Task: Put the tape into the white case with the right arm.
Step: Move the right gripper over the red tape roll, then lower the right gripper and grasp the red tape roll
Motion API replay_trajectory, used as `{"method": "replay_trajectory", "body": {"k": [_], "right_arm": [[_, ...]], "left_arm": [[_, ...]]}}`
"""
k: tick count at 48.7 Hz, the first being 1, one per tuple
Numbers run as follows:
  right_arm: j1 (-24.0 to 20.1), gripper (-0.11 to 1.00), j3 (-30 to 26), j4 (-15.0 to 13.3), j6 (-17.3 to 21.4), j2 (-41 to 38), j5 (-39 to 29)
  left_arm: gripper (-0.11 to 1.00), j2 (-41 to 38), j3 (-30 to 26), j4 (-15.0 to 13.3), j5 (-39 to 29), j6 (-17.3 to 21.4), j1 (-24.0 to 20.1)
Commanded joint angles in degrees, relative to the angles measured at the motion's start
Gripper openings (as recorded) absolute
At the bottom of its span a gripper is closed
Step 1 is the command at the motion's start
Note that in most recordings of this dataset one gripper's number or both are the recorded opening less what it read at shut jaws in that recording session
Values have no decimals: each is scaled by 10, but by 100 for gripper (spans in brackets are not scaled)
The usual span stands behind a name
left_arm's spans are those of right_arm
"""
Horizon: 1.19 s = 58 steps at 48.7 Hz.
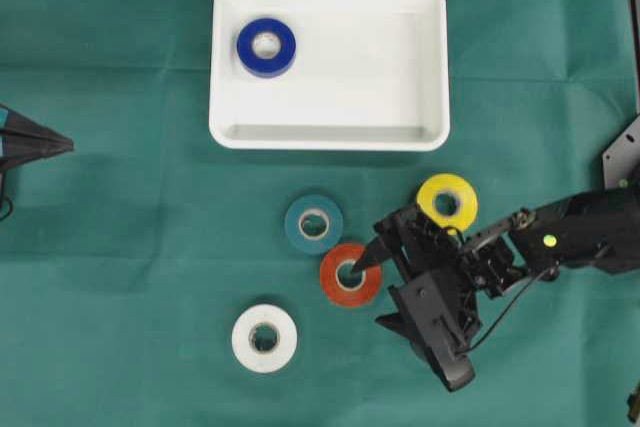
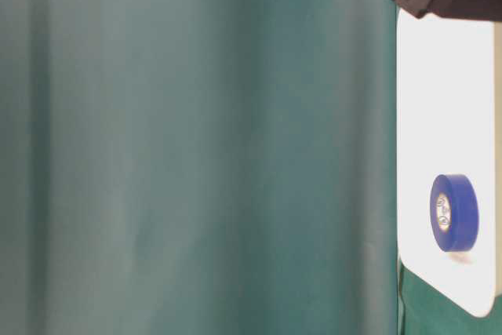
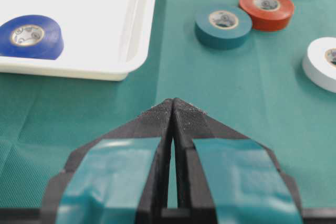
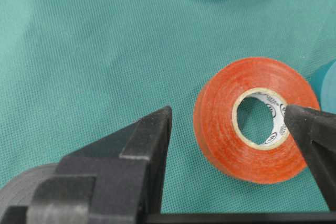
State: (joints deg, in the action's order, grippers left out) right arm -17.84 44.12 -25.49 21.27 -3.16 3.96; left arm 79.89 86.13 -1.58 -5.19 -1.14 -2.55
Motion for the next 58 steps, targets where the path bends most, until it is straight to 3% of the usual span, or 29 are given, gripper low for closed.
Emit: {"method": "replay_trajectory", "body": {"k": [1,17,45,49,55,58], "right_arm": [[-2,62,-12,-2,1,-2,2],[-2,62,-28,-2,2,-53,-2],[-2,59,-40,-2,3,-62,-26],[-2,48,-44,-2,4,-62,-30],[-2,16,-49,-2,6,-62,-34],[-2,10,-51,-2,6,-62,-34]], "left_arm": [[1,-5,-7,0,5,0,-1],[1,-5,-7,0,6,0,-1],[1,-5,-7,0,6,-1,-1],[1,-5,-7,0,5,0,-1],[1,-5,-6,0,5,0,-1],[1,-5,-6,0,5,0,-2]]}}
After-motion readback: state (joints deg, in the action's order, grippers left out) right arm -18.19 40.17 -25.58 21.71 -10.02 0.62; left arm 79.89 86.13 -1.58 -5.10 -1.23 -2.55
